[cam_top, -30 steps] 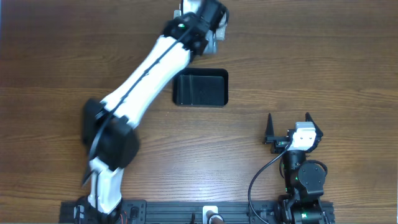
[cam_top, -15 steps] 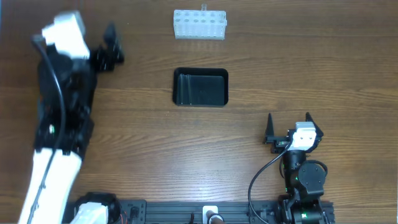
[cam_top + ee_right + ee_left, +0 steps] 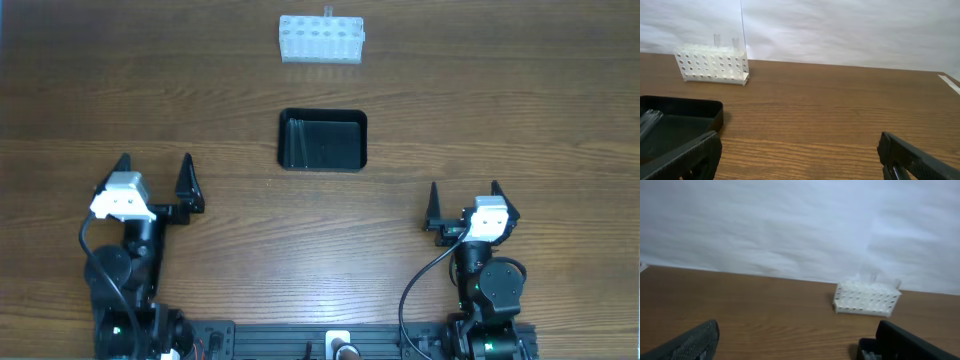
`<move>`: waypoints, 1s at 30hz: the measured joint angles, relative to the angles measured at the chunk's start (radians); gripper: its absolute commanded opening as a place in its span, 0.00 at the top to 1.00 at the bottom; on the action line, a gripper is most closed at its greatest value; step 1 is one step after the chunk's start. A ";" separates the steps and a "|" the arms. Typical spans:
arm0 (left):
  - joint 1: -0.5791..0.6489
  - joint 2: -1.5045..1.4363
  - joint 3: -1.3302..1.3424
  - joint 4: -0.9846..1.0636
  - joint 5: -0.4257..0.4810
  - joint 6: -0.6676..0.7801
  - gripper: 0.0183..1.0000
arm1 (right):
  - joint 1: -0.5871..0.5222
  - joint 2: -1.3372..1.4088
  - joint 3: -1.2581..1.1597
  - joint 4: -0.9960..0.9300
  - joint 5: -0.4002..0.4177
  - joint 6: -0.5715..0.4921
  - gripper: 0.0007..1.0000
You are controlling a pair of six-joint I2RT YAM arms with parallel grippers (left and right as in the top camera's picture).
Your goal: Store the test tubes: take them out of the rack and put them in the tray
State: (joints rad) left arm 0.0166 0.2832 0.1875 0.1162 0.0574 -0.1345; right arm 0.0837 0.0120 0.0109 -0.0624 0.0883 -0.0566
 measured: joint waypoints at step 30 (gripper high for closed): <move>-0.043 -0.269 -0.177 -0.183 0.044 0.001 0.00 | 0.000 0.000 0.000 0.000 0.000 0.000 0.01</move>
State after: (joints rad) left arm -0.0261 0.0147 0.0105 -0.0666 0.1017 -0.1337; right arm 0.0837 0.0120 0.0109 -0.0624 0.0887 -0.0566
